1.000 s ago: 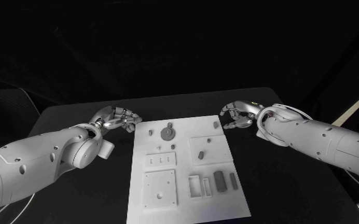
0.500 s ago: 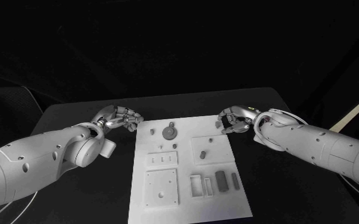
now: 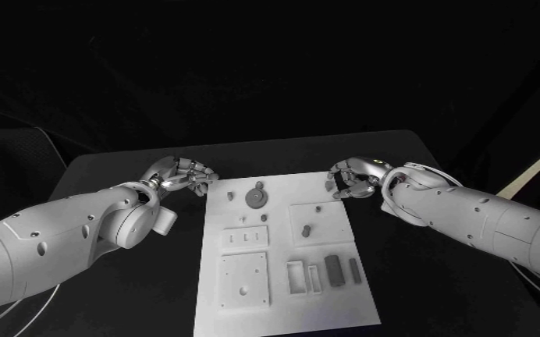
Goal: Assemble the parts on the task board
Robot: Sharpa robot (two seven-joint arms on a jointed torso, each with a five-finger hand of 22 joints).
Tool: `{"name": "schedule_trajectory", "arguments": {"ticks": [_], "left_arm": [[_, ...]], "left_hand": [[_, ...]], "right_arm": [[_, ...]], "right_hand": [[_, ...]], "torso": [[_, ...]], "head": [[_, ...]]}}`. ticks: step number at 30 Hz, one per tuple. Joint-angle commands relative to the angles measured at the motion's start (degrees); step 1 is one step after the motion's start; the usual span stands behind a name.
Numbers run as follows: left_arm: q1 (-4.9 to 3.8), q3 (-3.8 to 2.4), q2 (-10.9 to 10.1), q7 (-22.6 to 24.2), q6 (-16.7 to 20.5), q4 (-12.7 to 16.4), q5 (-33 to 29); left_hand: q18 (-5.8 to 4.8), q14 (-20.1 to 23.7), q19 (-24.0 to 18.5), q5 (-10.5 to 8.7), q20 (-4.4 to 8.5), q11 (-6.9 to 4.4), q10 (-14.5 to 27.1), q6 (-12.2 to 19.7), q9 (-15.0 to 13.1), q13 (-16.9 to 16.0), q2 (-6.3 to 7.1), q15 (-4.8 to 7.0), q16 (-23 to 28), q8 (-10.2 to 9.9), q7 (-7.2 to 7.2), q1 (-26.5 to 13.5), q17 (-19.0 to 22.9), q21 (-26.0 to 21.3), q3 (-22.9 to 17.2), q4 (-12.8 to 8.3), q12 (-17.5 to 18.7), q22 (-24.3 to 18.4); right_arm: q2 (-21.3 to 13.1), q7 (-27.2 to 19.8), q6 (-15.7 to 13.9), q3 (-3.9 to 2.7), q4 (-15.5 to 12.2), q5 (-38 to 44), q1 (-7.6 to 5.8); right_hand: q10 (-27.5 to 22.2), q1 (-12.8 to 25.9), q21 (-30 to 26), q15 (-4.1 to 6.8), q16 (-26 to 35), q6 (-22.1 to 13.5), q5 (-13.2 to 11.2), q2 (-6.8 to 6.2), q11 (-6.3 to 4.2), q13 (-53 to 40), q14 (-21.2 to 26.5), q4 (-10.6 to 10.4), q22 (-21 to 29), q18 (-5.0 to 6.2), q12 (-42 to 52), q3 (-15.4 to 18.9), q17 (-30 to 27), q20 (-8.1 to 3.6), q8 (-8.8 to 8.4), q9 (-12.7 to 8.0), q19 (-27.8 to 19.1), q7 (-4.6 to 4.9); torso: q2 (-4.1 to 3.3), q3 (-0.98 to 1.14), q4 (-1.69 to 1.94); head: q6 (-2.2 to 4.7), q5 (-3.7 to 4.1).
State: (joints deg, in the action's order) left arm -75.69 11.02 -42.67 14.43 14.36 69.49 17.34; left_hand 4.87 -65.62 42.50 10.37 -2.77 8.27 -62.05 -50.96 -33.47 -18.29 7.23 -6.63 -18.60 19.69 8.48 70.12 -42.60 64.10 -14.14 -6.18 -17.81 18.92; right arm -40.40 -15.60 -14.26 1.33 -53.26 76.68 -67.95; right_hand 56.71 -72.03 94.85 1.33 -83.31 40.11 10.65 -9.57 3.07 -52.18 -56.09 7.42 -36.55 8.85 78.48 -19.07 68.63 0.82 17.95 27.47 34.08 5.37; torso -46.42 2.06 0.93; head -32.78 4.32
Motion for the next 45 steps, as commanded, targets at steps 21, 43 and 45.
{"name": "schedule_trajectory", "arguments": {"ticks": [21,43,45], "left_arm": [[-0.03,-0.06,-0.1,0.3,-0.7,0.7,0.3],[-0.04,-0.06,-0.2,0.1,-0.8,0.9,0.5],[-0.04,-0.06,-0.3,0.1,-0.7,1.0,0.5]], "left_hand": [[1.15,0.3,-0.5,0.25,-0.11,-0.09,-0.5,-0.1,0.1,-0.1,-0.14,-0.01,0.2,-0.3,0.33,0.4,-0.1,-0.3,0.0,0.3,-0.3,0.0],[1.15,0.3,-0.5,0.24,-0.11,-0.07,-0.5,-0.1,0.1,-0.1,-0.14,-0.02,0.2,-0.3,0.36,0.3,-0.1,-0.3,0.0,0.3,-0.3,0.0],[1.15,0.3,-0.5,0.24,-0.11,-0.07,-0.5,-0.1,0.1,-0.1,-0.14,-0.02,0.2,-0.3,0.36,0.3,-0.1,-0.3,0.0,0.3,-0.3,0.0]], "right_arm": [[2.0,-1.1,1.0,0.0,2.3,-0.4,0.38],[2.6,-1.0,1.4,0.0,2.6,-0.4,0.76],[2.6,-1.0,1.4,0.0,2.6,-0.4,0.76]], "right_hand": [[0.1,-0.4,0.9,-0.37,-0.4,1.3,-0.1,3.33,0.07,0.2,-0.1,-1.2,0.2,-0.52,0.3,-1.6,-0.1,0.07,1.27,0.6,0.4,0.56],[0.3,-0.4,1.1,-0.4,-0.8,3.1,-0.1,4.15,0.0,0.2,-0.3,-1.4,0.2,-0.54,0.6,-2.3,-0.1,0.04,2.26,1.1,0.6,1.01],[0.4,-0.4,1.2,-0.4,-0.8,3.3,-0.1,4.21,-0.02,0.2,-0.4,-1.4,0.2,-0.54,0.7,-2.4,-0.1,0.03,2.38,1.2,0.6,1.05]], "torso": [[0.02,-0.06,-0.04],[0.07,0.01,-0.04],[0.08,0.0,-0.04]], "head": [[-0.63,-0.42],[-0.97,-0.68],[-1.08,-0.6]]}}
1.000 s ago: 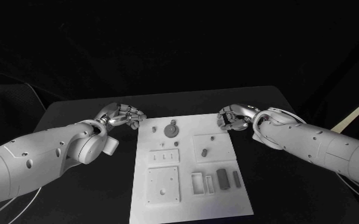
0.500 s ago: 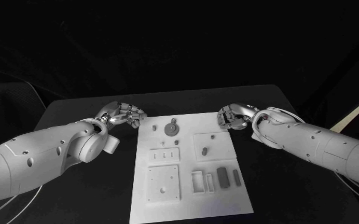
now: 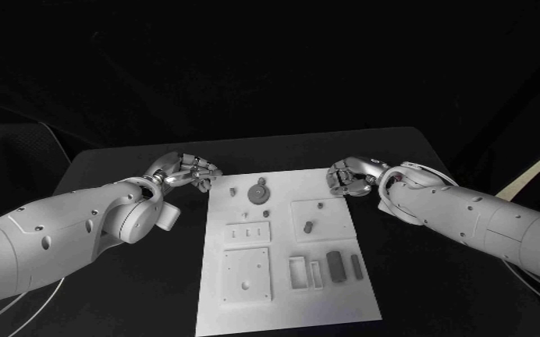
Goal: Assemble the parts on the task board
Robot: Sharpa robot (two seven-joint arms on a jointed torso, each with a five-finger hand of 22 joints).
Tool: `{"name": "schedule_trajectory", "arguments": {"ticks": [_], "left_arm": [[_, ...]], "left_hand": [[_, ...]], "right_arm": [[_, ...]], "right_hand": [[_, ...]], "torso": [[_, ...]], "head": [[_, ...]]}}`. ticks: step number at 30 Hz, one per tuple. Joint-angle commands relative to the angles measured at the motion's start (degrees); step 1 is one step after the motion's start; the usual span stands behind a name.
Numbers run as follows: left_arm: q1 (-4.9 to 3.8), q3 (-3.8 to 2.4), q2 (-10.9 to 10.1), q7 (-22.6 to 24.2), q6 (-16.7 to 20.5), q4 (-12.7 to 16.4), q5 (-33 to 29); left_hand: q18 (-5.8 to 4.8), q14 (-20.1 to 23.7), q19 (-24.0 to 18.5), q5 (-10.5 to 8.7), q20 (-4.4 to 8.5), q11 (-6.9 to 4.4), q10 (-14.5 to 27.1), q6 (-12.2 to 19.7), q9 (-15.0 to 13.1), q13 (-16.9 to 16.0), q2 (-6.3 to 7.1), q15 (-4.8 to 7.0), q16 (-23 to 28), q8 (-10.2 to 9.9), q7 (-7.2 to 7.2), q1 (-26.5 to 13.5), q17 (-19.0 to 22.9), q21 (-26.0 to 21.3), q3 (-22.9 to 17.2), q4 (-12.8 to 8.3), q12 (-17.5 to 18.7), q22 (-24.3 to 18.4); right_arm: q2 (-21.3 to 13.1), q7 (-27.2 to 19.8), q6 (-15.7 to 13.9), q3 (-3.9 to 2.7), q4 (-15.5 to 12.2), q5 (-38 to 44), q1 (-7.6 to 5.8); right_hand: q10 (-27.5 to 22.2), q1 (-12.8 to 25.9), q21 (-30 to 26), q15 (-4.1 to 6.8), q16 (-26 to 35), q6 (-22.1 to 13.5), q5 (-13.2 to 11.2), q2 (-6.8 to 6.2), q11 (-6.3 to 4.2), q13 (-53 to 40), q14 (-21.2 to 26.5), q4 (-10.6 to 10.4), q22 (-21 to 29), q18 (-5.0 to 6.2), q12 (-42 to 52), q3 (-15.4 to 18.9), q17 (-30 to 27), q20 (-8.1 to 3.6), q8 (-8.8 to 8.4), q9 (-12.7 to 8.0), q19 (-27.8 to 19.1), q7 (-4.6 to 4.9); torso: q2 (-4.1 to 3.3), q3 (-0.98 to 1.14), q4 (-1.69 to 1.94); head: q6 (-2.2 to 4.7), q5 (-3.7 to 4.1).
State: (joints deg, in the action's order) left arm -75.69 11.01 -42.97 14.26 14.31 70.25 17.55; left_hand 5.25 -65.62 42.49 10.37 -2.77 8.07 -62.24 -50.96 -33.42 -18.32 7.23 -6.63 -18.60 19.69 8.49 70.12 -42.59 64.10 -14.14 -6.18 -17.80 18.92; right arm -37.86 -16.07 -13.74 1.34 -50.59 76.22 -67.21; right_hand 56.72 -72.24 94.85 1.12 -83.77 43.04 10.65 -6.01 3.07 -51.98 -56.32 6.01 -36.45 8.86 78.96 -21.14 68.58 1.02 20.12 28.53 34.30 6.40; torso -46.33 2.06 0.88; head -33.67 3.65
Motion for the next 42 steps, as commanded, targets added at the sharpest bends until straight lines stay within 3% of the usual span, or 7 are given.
{"name": "schedule_trajectory", "arguments": {"ticks": [1,25,34,42], "left_arm": [[-0.03,-0.05,0.0,0.2,-0.7,0.2,0.3],[-0.03,-0.05,-0.1,0.1,-0.6,0.2,0.4],[-0.05,-0.06,-0.4,0.0,-0.7,0.4,1.2],[-0.07,-0.07,-0.1,-0.9,-1.3,0.6,1.6]], "left_hand": [[0.77,0.3,-0.5,0.24,-0.11,0.12,-0.4,-0.1,0.1,-0.1,-0.14,-0.02,0.2,-0.3,0.36,0.3,-0.1,-0.3,0.0,0.3,-0.3,0.0],[0.76,0.3,-0.5,0.24,-0.12,0.13,-0.3,0.0,0.1,0.0,-0.12,-0.02,0.3,-0.3,0.4,0.3,-0.1,-0.3,0.0,0.4,-0.3,0.0],[0.76,0.3,-0.5,0.24,-0.12,0.13,-0.3,0.0,0.1,0.0,-0.12,-0.02,0.3,-0.3,0.41,0.3,-0.1,-0.3,0.0,0.4,-0.2,0.0],[0.86,-0.2,-0.1,0.26,-0.05,-0.1,-1.5,-1.1,-0.1,-0.3,-0.41,0.12,0.0,0.2,0.15,0.6,-0.3,-0.1,-0.2,0.4,-0.7,0.1]], "right_arm": [[0.1,-0.5,1.0,-0.01,0.0,0.1,0.02],[0.1,-0.5,0.0,0.0,-0.2,0.1,0.02],[-0.4,0.4,-1.2,-0.01,-1.8,-0.1,-0.02],[-0.8,2.3,-0.2,-0.03,-4.4,1.6,-1.86]], "right_hand": [[0.4,-0.1,1.2,-0.19,-0.4,0.5,-0.1,0.68,-0.02,0.0,-0.2,0.0,0.1,-0.54,0.2,-0.4,-0.1,-0.18,0.28,0.1,0.4,0.03],[1.2,0.4,2.1,0.04,-1.4,6.9,-0.1,2.27,-0.51,0.1,-0.9,-0.2,0.0,-0.38,1.3,-2.0,-0.1,-0.39,3.12,1.6,1.1,1.37],[1.4,0.4,2.3,0.14,-1.6,8.3,-0.1,2.52,-0.65,0.2,-1.1,-0.1,0.0,-0.32,1.5,-2.3,-0.1,-0.44,3.67,1.9,1.2,1.6],[1.4,0.4,2.3,0.16,-1.7,8.6,-0.1,2.41,-0.68,0.2,-1.1,0.0,0.0,-0.31,1.5,-2.3,-0.1,-0.46,3.77,1.9,1.2,1.66]], "torso": [[0.01,0.01,0.01],[0.04,0.05,-0.02],[0.06,0.09,-0.09],[0.15,0.03,-0.12]], "head": [[-0.19,0.08],[-0.38,0.07],[-0.4,-0.16],[0.04,-0.18]]}}
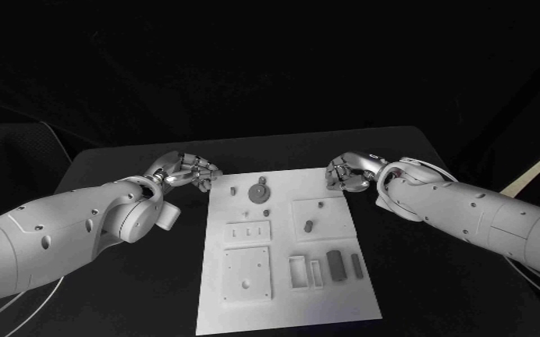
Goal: Assemble the parts on the task board
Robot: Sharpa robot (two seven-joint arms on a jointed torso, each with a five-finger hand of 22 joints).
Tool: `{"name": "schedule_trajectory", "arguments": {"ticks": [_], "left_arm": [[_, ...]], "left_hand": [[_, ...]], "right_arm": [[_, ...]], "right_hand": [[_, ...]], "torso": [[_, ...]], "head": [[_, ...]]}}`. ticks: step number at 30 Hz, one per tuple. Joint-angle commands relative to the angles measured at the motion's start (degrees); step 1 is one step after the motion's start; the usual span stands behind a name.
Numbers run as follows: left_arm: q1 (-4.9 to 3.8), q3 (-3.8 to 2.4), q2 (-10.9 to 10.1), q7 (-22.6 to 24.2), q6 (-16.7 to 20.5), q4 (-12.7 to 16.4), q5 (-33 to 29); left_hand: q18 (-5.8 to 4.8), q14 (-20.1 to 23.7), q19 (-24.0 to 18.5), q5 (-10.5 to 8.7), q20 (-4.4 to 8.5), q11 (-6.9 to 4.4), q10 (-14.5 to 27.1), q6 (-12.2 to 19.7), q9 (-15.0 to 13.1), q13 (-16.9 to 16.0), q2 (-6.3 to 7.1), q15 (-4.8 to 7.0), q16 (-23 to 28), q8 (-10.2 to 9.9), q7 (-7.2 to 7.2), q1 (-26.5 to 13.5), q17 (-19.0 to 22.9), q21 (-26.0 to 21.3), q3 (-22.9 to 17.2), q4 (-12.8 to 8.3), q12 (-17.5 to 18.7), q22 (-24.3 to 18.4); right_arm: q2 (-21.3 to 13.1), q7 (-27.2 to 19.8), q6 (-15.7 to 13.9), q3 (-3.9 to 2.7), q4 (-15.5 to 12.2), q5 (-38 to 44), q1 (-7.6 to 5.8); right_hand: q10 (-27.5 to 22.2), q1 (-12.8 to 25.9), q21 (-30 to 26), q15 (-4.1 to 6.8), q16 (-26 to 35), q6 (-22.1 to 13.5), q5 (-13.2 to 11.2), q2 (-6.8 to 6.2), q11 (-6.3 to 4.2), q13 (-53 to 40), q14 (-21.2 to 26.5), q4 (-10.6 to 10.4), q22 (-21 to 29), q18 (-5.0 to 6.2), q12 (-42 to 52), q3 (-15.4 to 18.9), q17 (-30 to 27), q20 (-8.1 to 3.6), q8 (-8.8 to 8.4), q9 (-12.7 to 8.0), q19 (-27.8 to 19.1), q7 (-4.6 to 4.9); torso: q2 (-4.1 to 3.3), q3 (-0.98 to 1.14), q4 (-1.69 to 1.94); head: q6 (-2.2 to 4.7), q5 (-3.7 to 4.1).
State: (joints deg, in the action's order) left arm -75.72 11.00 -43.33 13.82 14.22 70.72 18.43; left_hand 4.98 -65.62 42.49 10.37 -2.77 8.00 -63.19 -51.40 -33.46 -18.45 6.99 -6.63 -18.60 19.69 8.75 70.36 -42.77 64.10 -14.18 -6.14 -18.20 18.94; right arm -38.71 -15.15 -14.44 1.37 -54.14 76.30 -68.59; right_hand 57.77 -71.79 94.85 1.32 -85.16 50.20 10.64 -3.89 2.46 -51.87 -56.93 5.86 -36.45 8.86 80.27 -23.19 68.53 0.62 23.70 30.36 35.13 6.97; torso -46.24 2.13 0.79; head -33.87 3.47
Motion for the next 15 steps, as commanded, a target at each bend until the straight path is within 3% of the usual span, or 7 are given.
{"name": "schedule_trajectory", "arguments": {"ticks": [1,2,4,6,8,15], "left_arm": [[-0.05,-0.07,0.4,-0.7,-1.3,0.0,0.8],[-0.05,-0.07,0.5,-1.0,-1.5,-0.1,0.6],[-0.05,-0.07,0.8,-1.7,-1.6,-0.4,0.6],[-0.05,-0.07,1.3,-2.8,-1.2,-0.7,0.9],[-0.06,-0.06,1.8,-3.8,-0.9,-1.0,1.5],[-0.44,-0.07,3.5,-10.5,0.5,-1.3,6.0]], "left_hand": [[1.15,-0.3,0.0,0.26,-0.04,-0.06,-0.9,-1.0,-0.2,-0.2,-0.21,0.14,0.0,0.4,-0.16,0.3,-0.2,-0.1,-0.2,0.4,-0.4,0.1],[1.24,-0.9,0.5,0.26,0.02,-0.16,-1.7,-1.8,-0.3,-0.3,-0.39,0.29,-0.3,0.7,-0.16,0.0,-0.4,0.2,-0.1,0.6,-0.7,0.3],[1.44,-2.1,1.7,0.27,0.12,-0.34,-3.3,-3.5,-0.5,-0.4,-2.07,0.59,-0.7,1.2,-0.09,-2.1,-0.9,0.7,-0.4,2.5,-0.9,0.5],[1.51,-2.4,1.9,0.27,0.17,-0.41,-3.6,-3.7,-0.5,-0.4,-2.48,0.67,-0.8,1.3,-0.09,-2.5,-1.0,0.8,-0.5,2.9,-0.9,0.6],[1.85,-4.0,3.1,0.25,0.43,-0.61,-4.5,-4.2,-0.5,-0.5,-2.43,1.14,-1.5,1.3,-0.16,-3.0,-1.6,1.6,-0.6,3.4,-1.1,0.9],[3.22,-9.8,8.1,0.23,1.47,-2.14,-10.4,-6.1,-0.3,-1.7,-1.6,3.23,-4.3,1.2,-0.33,-5.2,-4.8,5.0,0.1,4.8,-3.1,2.2]], "right_arm": [[0.0,1.5,0.5,-0.05,-1.3,1.5,-0.75],[0.0,1.7,0.6,-0.05,-1.8,1.7,-1.07],[-0.1,2.3,1.1,-0.05,-2.9,2.2,-1.8],[0.1,2.9,1.7,-0.05,-3.9,2.5,-2.4],[0.3,3.4,2.3,-0.05,-4.9,2.9,-2.82],[2.3,4.9,2.8,-0.05,-9.3,3.4,-3.86]], "right_hand": [[0.4,0.0,2.3,-0.03,-0.3,1.4,-0.1,0.28,-0.07,0.1,-0.5,0.2,0.0,-0.31,0.2,-0.3,-0.1,-0.05,0.19,0.1,0.4,1.1],[0.4,0.0,2.3,-0.03,-0.3,1.4,-0.1,0.28,-0.08,0.1,-0.5,0.2,0.0,-0.31,0.2,-0.3,-0.1,-0.05,0.19,0.1,0.4,1.1],[0.4,-0.1,2.3,-0.03,-0.3,1.4,-0.1,0.27,-0.08,0.1,-0.5,0.2,0.0,-0.31,0.2,-0.3,-0.1,-0.05,0.19,0.1,0.3,1.11],[0.4,-0.1,2.3,-0.03,-0.3,1.4,-0.1,0.27,-0.08,0.1,-0.5,0.2,0.0,-0.31,0.2,-0.3,-0.1,-0.06,0.19,0.1,0.3,1.12],[0.4,-0.1,2.3,-0.03,-0.3,1.5,-0.1,0.26,-0.08,0.1,-0.5,0.2,0.0,-0.31,0.2,-0.3,-0.1,-0.06,0.19,0.1,0.3,1.12],[0.3,-0.4,2.3,0.01,-0.3,1.7,0.0,0.14,-0.13,0.1,-0.4,0.5,0.1,-0.26,0.1,-0.5,-0.1,-0.1,0.21,0.1,0.3,1.18]], "torso": [[0.11,-0.06,-0.07],[0.17,-0.07,-0.11],[0.34,-0.13,-0.17],[0.44,-0.12,-0.18],[0.68,-0.14,-0.29],[2.37,-0.51,-0.83]], "head": [[0.28,-0.03],[0.34,-0.08],[0.39,-0.22],[0.52,-0.32],[0.66,-0.43],[0.65,-1.38]]}}
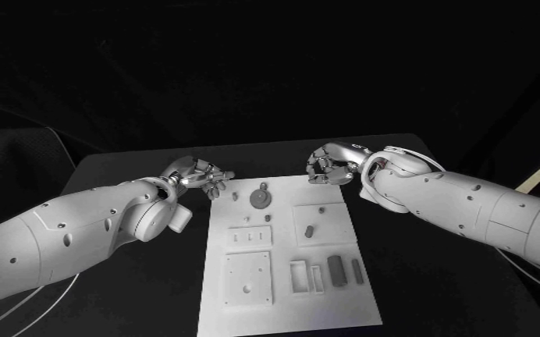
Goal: Assemble the parts on the task board
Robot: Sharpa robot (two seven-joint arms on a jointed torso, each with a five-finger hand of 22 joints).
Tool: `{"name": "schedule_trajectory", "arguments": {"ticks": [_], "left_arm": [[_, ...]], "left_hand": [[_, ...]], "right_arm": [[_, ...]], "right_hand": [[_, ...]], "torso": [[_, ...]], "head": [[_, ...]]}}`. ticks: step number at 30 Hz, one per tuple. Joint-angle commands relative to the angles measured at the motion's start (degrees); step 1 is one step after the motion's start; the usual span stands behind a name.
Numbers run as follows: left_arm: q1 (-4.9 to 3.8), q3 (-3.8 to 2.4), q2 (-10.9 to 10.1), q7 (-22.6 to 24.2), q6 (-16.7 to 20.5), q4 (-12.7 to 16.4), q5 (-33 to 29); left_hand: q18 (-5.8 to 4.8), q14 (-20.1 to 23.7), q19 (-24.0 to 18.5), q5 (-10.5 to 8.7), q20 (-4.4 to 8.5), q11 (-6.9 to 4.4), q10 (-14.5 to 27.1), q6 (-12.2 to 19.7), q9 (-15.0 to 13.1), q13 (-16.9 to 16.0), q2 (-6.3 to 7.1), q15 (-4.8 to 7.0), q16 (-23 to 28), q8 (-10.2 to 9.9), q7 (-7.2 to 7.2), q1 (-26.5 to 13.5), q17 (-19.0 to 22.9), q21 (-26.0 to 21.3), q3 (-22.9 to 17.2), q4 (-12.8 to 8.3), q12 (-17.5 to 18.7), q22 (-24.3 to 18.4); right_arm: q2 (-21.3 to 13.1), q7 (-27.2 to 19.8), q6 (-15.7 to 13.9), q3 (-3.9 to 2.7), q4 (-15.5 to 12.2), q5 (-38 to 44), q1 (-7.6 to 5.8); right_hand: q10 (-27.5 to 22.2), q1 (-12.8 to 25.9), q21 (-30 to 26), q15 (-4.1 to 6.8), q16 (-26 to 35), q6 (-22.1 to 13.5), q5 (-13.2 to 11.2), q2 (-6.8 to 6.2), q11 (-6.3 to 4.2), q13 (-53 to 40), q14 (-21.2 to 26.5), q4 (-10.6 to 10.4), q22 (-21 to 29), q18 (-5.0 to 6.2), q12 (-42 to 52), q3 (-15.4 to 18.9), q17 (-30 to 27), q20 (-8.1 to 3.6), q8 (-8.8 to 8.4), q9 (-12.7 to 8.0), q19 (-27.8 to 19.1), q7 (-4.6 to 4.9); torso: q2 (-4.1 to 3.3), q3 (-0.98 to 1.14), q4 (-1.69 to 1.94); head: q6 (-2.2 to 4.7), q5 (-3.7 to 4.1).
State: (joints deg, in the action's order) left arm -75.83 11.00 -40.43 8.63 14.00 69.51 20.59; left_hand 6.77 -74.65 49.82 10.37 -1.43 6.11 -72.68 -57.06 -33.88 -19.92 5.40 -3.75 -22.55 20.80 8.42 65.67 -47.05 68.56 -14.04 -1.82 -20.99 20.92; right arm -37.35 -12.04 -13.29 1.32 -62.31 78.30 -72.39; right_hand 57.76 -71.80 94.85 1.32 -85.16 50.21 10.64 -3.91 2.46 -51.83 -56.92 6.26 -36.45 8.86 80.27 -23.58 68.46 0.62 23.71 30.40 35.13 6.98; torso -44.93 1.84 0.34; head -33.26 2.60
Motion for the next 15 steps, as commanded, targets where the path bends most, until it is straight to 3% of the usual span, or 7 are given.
{"name": "schedule_trajectory", "arguments": {"ticks": [1,7,10,15], "left_arm": [[-0.48,-0.07,1.0,-7.0,-0.1,-0.4,4.3],[-1.35,-0.07,2.6,-12.2,-2.4,-0.3,8.0],[-1.48,-0.06,3.0,-13.0,-1.1,0.5,7.8],[-1.49,-0.02,3.8,-12.2,3.9,2.1,4.1]], "left_hand": [[1.62,-1.6,1.5,0.23,0.29,-0.56,-1.9,-1.4,0.0,-0.5,-0.01,0.7,-0.9,0.3,-0.13,-0.9,-1.2,1.2,0.1,0.7,-0.7,0.5],[2.12,-3.5,3.4,0.12,0.75,-1.48,-4.8,-4.5,-0.4,-1.4,1.36,1.69,-2.5,0.9,-0.59,-5.0,-4.4,3.3,2.7,2.9,-1.8,1.1],[2.55,-4.1,4.6,0.14,1.22,-1.97,-5.9,-4.8,-0.3,-2.0,2.61,2.24,-4.1,0.4,-0.67,-7.0,-6.6,4.7,5.9,3.3,-2.3,1.6],[2.7,-4.0,4.9,0.1,1.43,-1.96,-5.7,-4.7,-0.2,-2.1,2.75,2.4,-4.8,0.1,-0.63,-7.1,-7.4,5.2,6.8,3.2,-2.1,1.8]], "right_arm": [[1.4,2.2,1.8,0.0,-1.5,1.4,-0.06],[5.2,3.7,4.0,0.01,-1.3,2.2,0.01],[6.5,4.2,4.7,0.05,-1.2,2.5,0.56],[9.1,5.7,5.7,0.14,-0.5,2.6,1.99]], "right_hand": [[0.3,-0.4,2.3,0.01,-0.3,1.7,0.0,0.15,-0.14,0.1,-0.4,0.1,0.1,-0.25,0.1,-0.1,-0.1,-0.1,0.21,0.1,0.3,1.18],[0.3,-0.5,2.3,0.04,-0.3,1.8,-0.1,-0.16,-0.18,0.1,-0.4,0.4,0.1,-0.22,0.2,-0.2,-0.1,-0.13,0.18,0.1,0.3,1.27],[0.3,-0.5,2.3,0.04,-0.3,1.9,-0.1,-0.22,-0.19,0.1,-0.4,0.4,0.1,-0.22,0.2,-0.2,-0.1,-0.14,0.17,0.1,0.2,1.28],[0.3,-0.5,2.3,0.05,-0.3,1.9,-0.1,-0.25,-0.19,0.1,-0.4,0.4,0.1,-0.22,0.2,-0.2,-0.1,-0.14,0.17,0.1,0.2,1.29]], "torso": [[1.46,-0.28,-0.51],[3.32,-0.72,-0.63],[4.37,-0.95,-0.55],[5.64,-1.19,-0.33]], "head": [[-0.08,-0.86],[-0.51,-1.79],[-0.83,-2.65],[-1.19,-3.27]]}}
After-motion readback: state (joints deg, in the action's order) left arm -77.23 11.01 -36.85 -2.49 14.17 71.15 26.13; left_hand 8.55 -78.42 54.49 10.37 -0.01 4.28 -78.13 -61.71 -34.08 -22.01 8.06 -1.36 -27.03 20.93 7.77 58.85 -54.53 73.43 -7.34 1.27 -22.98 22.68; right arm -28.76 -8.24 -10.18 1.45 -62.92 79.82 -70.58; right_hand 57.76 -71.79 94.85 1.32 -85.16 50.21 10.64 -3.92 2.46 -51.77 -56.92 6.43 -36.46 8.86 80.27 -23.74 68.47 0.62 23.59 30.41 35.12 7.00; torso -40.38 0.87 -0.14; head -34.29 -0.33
